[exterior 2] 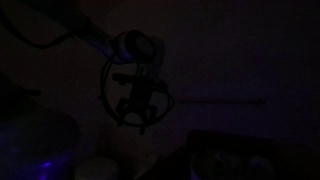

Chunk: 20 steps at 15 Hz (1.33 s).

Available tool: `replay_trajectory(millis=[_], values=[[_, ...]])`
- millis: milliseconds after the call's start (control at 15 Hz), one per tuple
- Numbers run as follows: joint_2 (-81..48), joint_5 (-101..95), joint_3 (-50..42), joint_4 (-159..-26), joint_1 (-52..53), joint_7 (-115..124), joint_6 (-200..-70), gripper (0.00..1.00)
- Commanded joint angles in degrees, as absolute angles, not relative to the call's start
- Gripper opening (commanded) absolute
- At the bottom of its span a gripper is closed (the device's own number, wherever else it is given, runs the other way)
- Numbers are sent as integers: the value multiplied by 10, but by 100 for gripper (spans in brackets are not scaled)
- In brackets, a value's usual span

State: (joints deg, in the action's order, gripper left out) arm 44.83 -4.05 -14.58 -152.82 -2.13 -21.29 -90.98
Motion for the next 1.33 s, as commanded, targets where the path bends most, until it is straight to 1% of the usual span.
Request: replay_trajectory(millis=[0,733,1000,1067,1267], values=[[447,-38,-141,-1527,-26,-216,-909,100],[447,-38,-141,-1527,-26,-216,-909,100],[460,-10,-111,-1505,-12,-186,-918,100],[358,4,-111,-1443,10,-187,-978,100],[298,9,-99,-1368,17,-187,-1029,100]])
